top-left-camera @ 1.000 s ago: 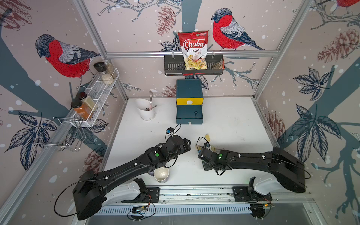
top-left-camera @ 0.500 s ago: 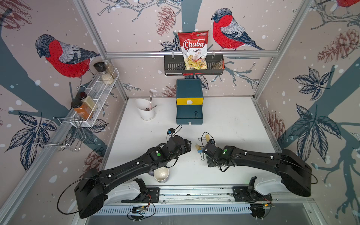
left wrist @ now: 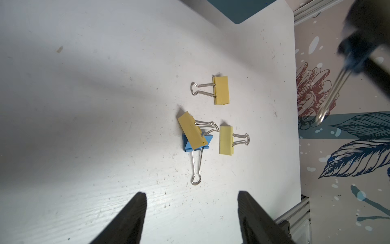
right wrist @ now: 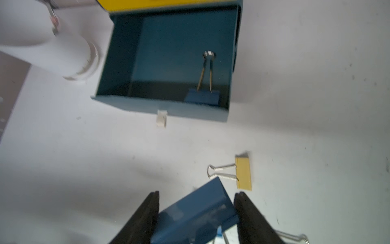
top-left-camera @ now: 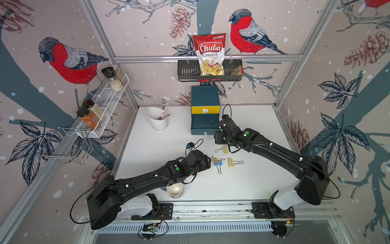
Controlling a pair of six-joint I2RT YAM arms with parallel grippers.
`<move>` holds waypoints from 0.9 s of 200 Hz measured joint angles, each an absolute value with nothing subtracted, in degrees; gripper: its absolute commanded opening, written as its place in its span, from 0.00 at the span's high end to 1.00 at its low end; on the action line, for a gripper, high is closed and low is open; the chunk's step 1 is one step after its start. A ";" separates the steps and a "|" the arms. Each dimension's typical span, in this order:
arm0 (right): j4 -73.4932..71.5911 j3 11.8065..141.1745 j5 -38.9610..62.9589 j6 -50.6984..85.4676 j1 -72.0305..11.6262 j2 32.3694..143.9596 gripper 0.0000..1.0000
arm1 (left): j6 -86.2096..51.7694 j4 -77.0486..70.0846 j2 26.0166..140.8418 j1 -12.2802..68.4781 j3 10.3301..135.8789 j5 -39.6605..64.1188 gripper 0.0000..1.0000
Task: Put the binder clips in the drawer according to color
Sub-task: Place the binder clip in the drawer.
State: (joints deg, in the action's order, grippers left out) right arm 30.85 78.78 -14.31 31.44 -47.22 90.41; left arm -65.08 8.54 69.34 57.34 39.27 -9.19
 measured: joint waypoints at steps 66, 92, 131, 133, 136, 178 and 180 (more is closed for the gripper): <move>14.66 87.13 -14.11 28.67 -41.71 101.60 0.54 | -67.61 4.80 73.38 60.16 38.98 -8.99 0.30; 7.68 85.36 -13.85 28.29 -41.34 103.85 0.53 | -68.95 3.73 74.96 61.19 38.63 -8.86 0.30; 2.72 83.55 -13.69 28.25 -41.19 105.45 0.53 | -70.17 2.37 78.02 62.50 39.33 -8.86 0.29; 2.66 83.55 -13.69 28.27 -41.19 105.51 0.53 | -70.15 2.35 78.15 62.54 39.42 -8.84 0.29; 2.50 83.53 -13.72 28.29 -41.19 105.62 0.53 | -70.17 2.26 78.48 62.65 39.59 -8.86 0.29; 1.34 81.58 -13.67 28.88 -41.08 106.28 0.43 | -70.57 1.63 82.11 63.70 41.30 -9.10 0.28; 1.34 81.58 -13.67 28.88 -41.06 106.34 0.42 | -70.59 1.61 82.19 63.72 41.36 -9.10 0.28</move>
State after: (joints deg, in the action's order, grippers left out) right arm 1.34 81.58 -13.67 28.88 -41.06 106.34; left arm -70.59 1.61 82.19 63.72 41.36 -9.10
